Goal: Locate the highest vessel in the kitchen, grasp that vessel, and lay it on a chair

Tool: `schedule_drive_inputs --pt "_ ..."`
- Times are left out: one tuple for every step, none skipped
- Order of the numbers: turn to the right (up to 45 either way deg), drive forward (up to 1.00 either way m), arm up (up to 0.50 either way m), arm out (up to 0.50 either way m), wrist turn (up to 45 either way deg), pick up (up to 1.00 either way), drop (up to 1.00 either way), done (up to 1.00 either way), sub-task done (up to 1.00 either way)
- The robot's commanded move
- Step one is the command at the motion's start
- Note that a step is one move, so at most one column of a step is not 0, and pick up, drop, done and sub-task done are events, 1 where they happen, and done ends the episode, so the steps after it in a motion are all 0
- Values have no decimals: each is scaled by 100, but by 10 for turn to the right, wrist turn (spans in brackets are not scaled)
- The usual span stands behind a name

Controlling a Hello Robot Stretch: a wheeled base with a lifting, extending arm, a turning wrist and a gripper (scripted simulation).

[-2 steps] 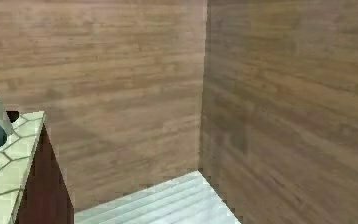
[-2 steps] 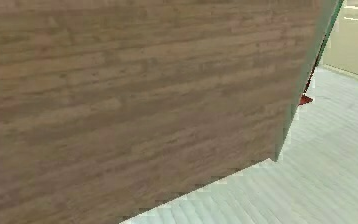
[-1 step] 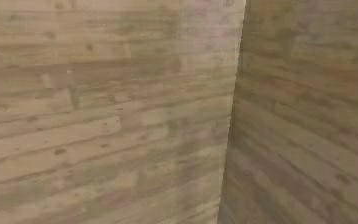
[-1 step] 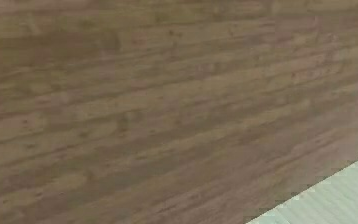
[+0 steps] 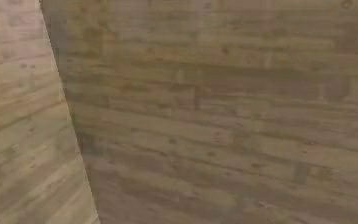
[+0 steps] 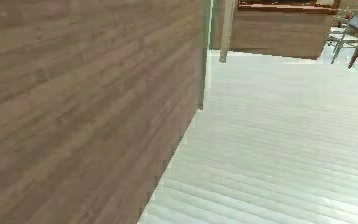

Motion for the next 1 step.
schedule_drive_inputs --pt "450 0 0 0 0 0 0 0 0"
